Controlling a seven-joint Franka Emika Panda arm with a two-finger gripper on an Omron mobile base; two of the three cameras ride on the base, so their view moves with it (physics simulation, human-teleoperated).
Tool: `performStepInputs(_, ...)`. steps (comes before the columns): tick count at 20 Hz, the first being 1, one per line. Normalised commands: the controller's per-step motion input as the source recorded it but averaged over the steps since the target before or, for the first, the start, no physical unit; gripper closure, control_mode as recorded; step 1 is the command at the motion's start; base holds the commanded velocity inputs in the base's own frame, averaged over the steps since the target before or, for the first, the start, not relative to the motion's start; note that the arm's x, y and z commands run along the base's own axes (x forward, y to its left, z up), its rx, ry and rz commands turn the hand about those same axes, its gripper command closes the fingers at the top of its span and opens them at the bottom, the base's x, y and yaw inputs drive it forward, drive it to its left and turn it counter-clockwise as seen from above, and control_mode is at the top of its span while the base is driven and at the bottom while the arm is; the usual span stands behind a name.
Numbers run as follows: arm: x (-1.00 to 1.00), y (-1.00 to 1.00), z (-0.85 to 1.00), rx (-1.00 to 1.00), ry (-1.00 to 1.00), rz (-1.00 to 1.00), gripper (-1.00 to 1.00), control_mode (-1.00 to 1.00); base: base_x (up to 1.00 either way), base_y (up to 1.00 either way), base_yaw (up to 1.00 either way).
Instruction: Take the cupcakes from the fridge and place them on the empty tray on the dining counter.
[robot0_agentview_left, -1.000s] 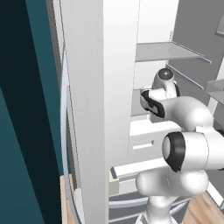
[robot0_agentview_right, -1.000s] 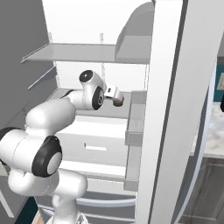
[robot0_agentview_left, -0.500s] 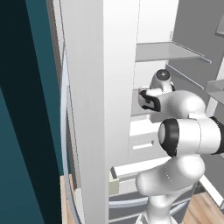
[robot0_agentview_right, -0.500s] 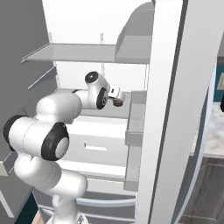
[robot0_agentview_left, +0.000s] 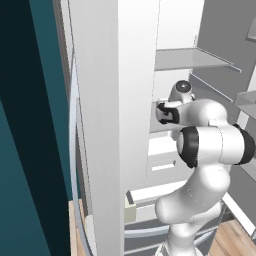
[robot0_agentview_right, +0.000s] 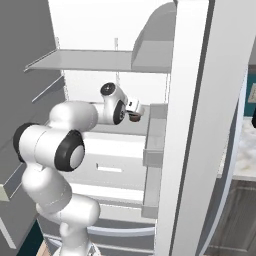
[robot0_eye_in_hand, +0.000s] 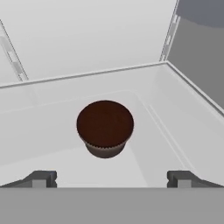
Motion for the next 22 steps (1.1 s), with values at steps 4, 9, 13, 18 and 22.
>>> performStepInputs(4,0.30,-0.02,-0.14,0.01,0.00,0.00,-1.00,-1.00,0.00,0.00,0.00)
performStepInputs(9,0.26,-0.03,-0.11,0.01,0.00,0.00,-1.00,-1.00,0.00,0.00,0.00)
performStepInputs(13,0.17,-0.11,-0.12,0.01,-0.01,0.00,-1.00,-1.00,0.00,0.00,0.00)
performStepInputs(18,0.11,-0.12,-0.17,0.00,-0.01,0.00,-1.00,-1.00,0.00,0.00,0.00)
performStepInputs(22,0.08,-0.11,-0.14,0.00,-0.01,0.00,-1.00,-1.00,0.00,0.00,0.00)
